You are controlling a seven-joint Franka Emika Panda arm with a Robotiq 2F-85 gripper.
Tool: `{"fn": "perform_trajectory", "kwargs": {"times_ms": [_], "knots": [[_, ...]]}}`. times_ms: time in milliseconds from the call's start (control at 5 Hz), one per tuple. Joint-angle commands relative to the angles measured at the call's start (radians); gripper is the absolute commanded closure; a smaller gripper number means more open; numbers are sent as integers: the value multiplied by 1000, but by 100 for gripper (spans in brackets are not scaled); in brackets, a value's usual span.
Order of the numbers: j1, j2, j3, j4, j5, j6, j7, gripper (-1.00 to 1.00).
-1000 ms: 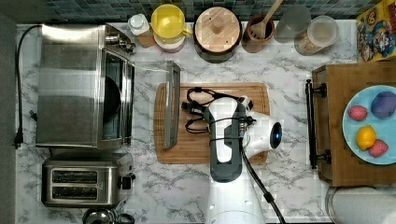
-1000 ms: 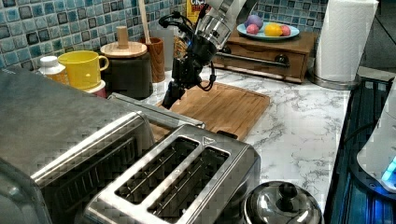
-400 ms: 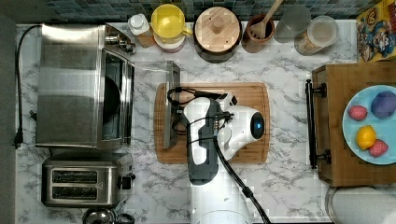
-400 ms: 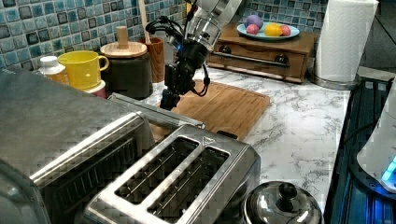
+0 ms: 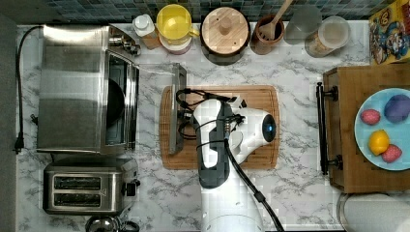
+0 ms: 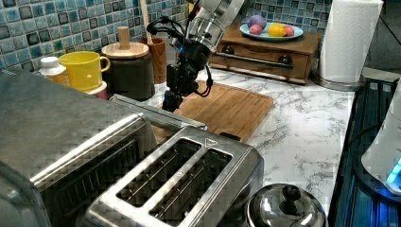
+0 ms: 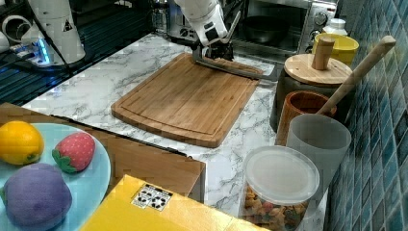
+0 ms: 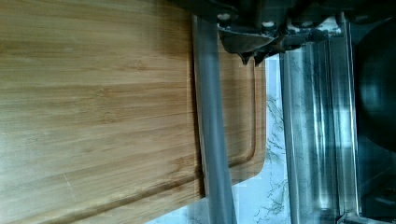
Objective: Close the oven.
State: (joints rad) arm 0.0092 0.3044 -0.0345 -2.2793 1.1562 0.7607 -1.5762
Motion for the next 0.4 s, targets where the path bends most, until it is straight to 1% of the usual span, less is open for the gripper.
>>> {"fn": "perform_trajectory", "kwargs": {"times_ms": [200, 400], "knots": [[75, -75, 143, 118, 33, -232, 31, 100], [112, -108, 171, 134, 10, -212, 68, 100]]}}
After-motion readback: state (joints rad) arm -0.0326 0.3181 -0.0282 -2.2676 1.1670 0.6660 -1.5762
